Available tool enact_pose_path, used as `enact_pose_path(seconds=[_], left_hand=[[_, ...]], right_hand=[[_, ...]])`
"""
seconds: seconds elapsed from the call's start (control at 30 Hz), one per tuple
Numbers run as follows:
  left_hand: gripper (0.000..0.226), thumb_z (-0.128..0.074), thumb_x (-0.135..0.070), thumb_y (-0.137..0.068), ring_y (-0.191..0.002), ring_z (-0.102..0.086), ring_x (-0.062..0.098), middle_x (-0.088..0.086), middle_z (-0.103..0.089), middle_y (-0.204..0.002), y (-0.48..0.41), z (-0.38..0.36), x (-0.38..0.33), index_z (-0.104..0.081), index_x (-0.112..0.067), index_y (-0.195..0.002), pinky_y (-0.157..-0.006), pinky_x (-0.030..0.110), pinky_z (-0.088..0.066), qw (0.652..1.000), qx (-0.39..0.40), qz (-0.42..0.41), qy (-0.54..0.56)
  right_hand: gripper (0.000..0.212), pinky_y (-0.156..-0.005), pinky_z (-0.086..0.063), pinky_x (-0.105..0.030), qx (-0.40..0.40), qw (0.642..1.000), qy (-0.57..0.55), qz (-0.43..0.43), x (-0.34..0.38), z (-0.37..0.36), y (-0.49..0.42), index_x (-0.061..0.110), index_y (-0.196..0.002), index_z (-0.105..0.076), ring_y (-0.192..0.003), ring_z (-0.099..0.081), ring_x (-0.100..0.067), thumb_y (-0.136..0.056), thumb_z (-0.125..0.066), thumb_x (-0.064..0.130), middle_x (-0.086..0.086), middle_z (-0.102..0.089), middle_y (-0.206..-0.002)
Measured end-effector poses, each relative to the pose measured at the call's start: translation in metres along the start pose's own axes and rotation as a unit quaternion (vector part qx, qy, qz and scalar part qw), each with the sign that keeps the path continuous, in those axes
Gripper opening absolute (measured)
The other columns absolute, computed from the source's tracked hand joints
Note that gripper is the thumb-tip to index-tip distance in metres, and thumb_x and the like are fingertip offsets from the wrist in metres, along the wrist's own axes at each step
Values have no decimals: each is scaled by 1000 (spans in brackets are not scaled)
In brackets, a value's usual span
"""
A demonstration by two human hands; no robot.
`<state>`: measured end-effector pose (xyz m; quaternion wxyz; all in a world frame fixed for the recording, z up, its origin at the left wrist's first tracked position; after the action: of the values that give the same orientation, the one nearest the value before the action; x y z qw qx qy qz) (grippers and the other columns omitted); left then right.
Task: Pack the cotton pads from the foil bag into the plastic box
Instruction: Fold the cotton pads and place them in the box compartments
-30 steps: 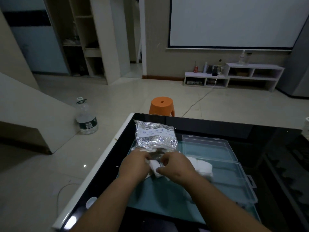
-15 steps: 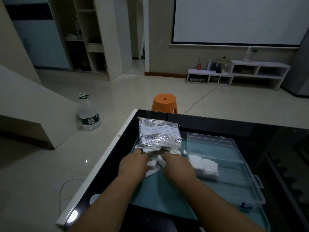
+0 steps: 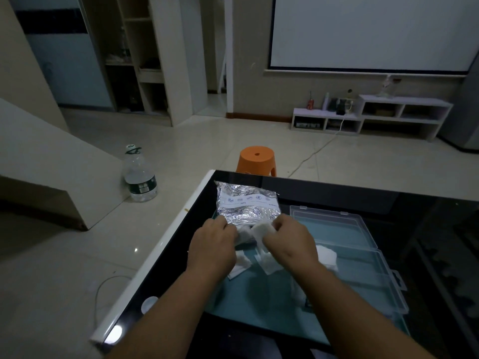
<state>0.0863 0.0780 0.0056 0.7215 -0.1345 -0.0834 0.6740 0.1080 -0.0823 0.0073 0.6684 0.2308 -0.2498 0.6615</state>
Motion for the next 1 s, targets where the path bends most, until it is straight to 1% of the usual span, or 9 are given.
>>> enact_pose_path(seconds=[0.13, 0.27, 0.33, 0.4, 0.53, 0.67, 0.8, 0.93, 1.0], left_hand=[[22, -50, -23, -94, -89, -49, 25, 6, -60, -97, -6, 0, 15, -63, -13, -80, -75, 34, -36, 976, -17, 119, 179], [28, -54, -27, -91, -73, -59, 28, 5, -60, -73, -11, -20, 15, -55, -14, -66, -67, 35, -50, 889, 17, 220, 401], [23, -57, -29, -87, -72, -67, 30, 7, -65, -73, -13, -28, 5, -62, -15, -69, -68, 46, -59, 843, 13, 239, 482], [18, -60, -22, -90, -68, -70, 30, 8, -68, -77, -16, -31, -9, -66, -17, -74, -64, 47, -61, 820, 21, 243, 518], [13, -59, -16, -93, -66, -70, 30, 12, -69, -83, -23, -39, -32, -66, -12, -82, -64, 47, -61, 810, 38, 231, 537], [20, -56, -15, -96, -65, -66, 25, 12, -69, -76, -24, -49, -53, -66, -8, -80, -71, 47, -60, 756, 88, 225, 608], [18, -53, -11, -97, -66, -64, 24, 16, -68, -82, -22, -55, -74, -64, -2, -86, -60, 34, -58, 703, 143, 224, 660], [27, -51, -27, -100, -71, -69, 27, 19, -71, -92, -18, -59, -93, -66, -5, -100, -62, 34, -57, 639, 185, 247, 705], [27, -57, -33, -96, -74, -71, 27, 20, -72, -95, -20, -59, -99, -65, -8, -103, -66, 36, -58, 640, 194, 237, 704]], right_hand=[[22, -71, -53, -36, 10, 989, -145, -42, -18, 12, -5, 22, -93, -63, -84, -61, -19, -75, -62, 9, 1, -66, -91], [22, -82, -58, -43, 50, 947, -308, -77, -28, 17, -2, 15, -91, -67, -86, -66, -26, -81, -62, -4, -10, -69, -93], [21, -86, -58, -44, 76, 922, -366, -96, -32, 16, -1, 10, -96, -66, -93, -66, -30, -85, -59, -7, -15, -67, -101], [21, -85, -58, -42, 93, 909, -393, -103, -34, 17, 0, 5, -102, -66, -95, -66, -32, -87, -57, -8, -17, -66, -104], [30, -72, -61, -36, 85, 895, -418, -128, -45, 23, 3, 4, -110, -61, -87, -69, -32, -84, -61, -11, -20, -66, -102], [31, -65, -58, -32, 55, 932, -335, -127, -62, 30, 1, 11, -102, -58, -88, -68, -28, -78, -73, -1, -15, -65, -102], [24, -70, -59, -31, 54, 942, -313, -109, -71, 35, 1, 6, -99, -61, -89, -67, -27, -79, -74, 3, -13, -66, -100], [20, -65, -56, -27, 40, 946, -303, -106, -81, 46, 1, 9, -95, -62, -88, -67, -26, -79, -73, 3, -12, -67, -99], [20, -65, -55, -26, 39, 948, -297, -102, -84, 51, 1, 13, -94, -63, -87, -67, -24, -80, -74, 5, -9, -67, -99]])
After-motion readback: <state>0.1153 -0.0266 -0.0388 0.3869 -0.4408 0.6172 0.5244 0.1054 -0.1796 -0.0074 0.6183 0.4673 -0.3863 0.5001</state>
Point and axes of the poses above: each hand's wrist, its own y-axis away from the middle knuckle, its own z-axis out of the back of the hand, x = y × z, the point moved 9 cm from there along -y, towards the middle knuckle
